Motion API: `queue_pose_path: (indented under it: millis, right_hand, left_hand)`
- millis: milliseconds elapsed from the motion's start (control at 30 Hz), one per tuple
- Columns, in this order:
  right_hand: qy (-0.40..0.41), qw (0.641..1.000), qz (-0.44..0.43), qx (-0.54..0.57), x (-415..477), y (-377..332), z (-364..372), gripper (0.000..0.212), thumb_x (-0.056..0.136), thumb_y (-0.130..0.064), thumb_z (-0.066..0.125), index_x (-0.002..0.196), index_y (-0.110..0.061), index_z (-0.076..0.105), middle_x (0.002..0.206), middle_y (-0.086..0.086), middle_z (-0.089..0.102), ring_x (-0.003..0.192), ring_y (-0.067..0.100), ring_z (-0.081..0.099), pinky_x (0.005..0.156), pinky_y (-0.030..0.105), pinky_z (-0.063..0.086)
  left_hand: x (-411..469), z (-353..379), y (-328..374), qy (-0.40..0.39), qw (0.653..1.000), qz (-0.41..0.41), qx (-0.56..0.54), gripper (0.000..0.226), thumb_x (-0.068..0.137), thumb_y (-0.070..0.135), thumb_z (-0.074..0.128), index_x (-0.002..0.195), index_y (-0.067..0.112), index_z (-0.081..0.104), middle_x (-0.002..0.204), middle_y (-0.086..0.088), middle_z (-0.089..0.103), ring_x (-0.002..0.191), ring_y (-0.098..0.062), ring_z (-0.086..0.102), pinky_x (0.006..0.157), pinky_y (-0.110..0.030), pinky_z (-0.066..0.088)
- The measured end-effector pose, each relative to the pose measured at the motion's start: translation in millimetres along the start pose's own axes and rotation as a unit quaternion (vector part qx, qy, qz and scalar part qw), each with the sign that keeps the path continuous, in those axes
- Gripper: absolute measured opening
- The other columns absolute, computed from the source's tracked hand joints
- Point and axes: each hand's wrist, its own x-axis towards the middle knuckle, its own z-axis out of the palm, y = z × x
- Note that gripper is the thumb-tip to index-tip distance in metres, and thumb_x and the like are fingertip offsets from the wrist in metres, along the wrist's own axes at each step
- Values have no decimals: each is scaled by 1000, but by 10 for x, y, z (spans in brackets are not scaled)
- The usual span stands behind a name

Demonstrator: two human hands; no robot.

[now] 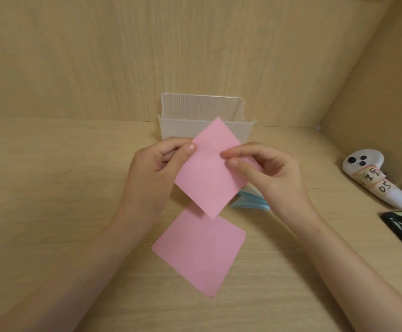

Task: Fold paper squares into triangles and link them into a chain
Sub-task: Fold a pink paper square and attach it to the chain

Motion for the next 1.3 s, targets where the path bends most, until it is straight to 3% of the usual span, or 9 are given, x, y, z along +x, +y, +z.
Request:
queue_pose_path:
  millis: [200, 400, 533, 600, 700, 767, 900, 1033, 1300]
  right_hand:
    - [53, 999, 2, 9, 7, -20, -7, 19, 84, 1, 65, 84, -16, 72, 82, -12, 73, 78, 0, 62, 63, 11, 46]
    - [125, 992, 3, -7, 43, -5, -51, 19, 86, 1, 63, 88, -16, 71, 83, -15, 73, 82, -1, 62, 74, 12, 44]
    - [126, 992, 8, -7, 56, 2, -77, 18, 86, 0, 63, 88, -15, 71, 86, -15, 73, 85, 0, 63, 76, 13, 44]
    - [102, 995, 15, -14, 49, 9, -58, 18, 85, 0, 64, 87, -16, 72, 86, -15, 73, 84, 0, 63, 74, 12, 44]
    - [37, 999, 34, -12, 26, 5, -13, 15, 85, 0, 65, 86, -13, 73, 85, -9, 73, 80, 2, 62, 68, 13, 46]
    - [-23, 999, 21, -29, 0, -16, 8, 12, 86, -5, 64, 91, -10, 73, 97, -3, 71, 92, 5, 62, 77, 16, 46]
    - [-140, 979, -32, -148, -27, -56, -23, 42, 70, -36, 75, 111, -26, 69, 149, -6, 32, 137, 10, 29, 110, 22, 27]
    - [-202, 936, -53, -284, -26, 13, -34, 77, 54, -42, 88, 124, -40, 57, 158, -8, -6, 144, 10, -5, 116, 21, 9]
    - [-80, 980, -30, -182, -8, 38, -1, 9, 79, -36, 70, 84, -31, 74, 144, -19, 41, 136, 8, 24, 109, 21, 23]
  left_hand:
    - [11, -12, -26, -53, 996, -71, -32, 37, 71, -6, 75, 100, 15, 67, 82, 8, 74, 74, -3, 69, 62, -14, 52]
    - [40, -69, -99, -144, 984, -104, -5, 57, 66, -16, 61, 104, 27, 57, 76, 13, 72, 76, -1, 67, 76, -15, 52]
    - [47, -43, -77, -110, 987, -109, -40, 60, 74, -23, 38, 104, 25, 57, 79, 11, 72, 81, -2, 66, 80, -15, 51]
    - [60, -52, -25, -70, 982, -144, -97, 45, 75, -2, 43, 107, 23, 64, 83, -3, 69, 80, -13, 65, 78, -25, 55]
    - [40, -71, 33, -47, 984, -154, -81, 27, 78, 30, 66, 104, 25, 69, 79, 5, 69, 75, -9, 65, 70, -25, 52]
    - [6, -49, 32, -44, 987, -146, -48, 21, 76, 30, 72, 96, 25, 71, 77, 4, 74, 71, -7, 67, 66, -21, 51]
    - [1, -31, -15, -26, 990, -136, -25, 13, 83, 11, 67, 86, 23, 72, 75, -1, 75, 66, -10, 68, 64, -23, 52]
    - [35, -105, -32, 13, 989, -147, -26, 11, 87, 15, 63, 92, 19, 72, 78, -4, 74, 70, -13, 66, 69, -30, 50]
    - [12, -30, -8, -53, 987, -151, -24, 16, 94, 11, 53, 94, 13, 69, 70, 2, 74, 55, -12, 69, 47, -21, 52]
